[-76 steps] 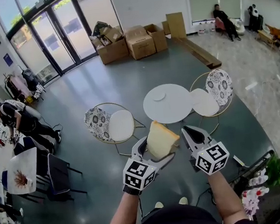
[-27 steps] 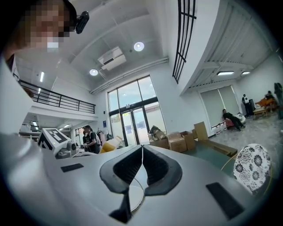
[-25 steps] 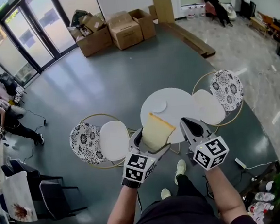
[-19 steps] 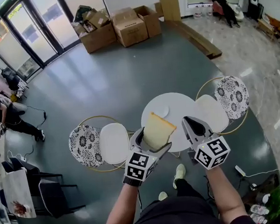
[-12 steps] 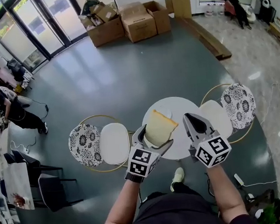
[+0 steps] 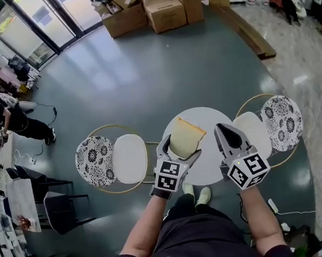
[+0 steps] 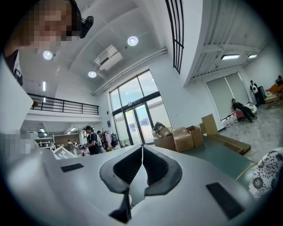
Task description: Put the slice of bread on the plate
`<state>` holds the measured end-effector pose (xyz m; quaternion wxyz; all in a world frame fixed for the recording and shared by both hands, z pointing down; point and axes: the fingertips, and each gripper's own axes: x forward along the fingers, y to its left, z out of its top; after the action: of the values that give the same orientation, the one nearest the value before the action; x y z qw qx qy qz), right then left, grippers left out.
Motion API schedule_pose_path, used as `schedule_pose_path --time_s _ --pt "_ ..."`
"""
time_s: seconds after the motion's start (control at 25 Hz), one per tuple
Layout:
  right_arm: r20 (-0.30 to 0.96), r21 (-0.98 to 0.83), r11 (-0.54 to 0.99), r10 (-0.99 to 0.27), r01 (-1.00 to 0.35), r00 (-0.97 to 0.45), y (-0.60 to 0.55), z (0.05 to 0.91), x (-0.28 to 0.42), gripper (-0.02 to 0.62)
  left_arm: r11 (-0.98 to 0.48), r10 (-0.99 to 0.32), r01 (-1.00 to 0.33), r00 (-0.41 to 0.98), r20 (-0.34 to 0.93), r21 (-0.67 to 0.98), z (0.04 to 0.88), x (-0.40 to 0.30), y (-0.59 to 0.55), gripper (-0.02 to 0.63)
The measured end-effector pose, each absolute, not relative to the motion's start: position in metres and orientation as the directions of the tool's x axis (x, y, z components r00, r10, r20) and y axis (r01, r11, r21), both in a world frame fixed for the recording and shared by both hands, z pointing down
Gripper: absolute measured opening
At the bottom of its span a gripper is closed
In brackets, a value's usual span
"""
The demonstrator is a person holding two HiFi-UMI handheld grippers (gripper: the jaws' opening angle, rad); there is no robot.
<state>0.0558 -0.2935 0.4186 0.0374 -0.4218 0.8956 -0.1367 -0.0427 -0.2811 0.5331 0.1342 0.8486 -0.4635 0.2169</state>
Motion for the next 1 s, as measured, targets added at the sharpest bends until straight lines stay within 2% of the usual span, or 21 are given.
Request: schedule_pose_path --time_s 0.36,1.0 --pt "0.09 -0.29 0.572 -0.782 -0.767 -0.617 -0.353 0.457 0.049 0.006 -0.527 -0.685 -0.849 0.45 0.573 0.037 0.611 -0.059 -0.345 0.522" --pt "0.152 -0.324 0.536 -0.784 -0.78 -0.602 -0.42 0.585 0.025 0.006 -0.563 -0.572 -0.824 0.439 0.692 0.057 0.773 -0.072 -0.416 0.523"
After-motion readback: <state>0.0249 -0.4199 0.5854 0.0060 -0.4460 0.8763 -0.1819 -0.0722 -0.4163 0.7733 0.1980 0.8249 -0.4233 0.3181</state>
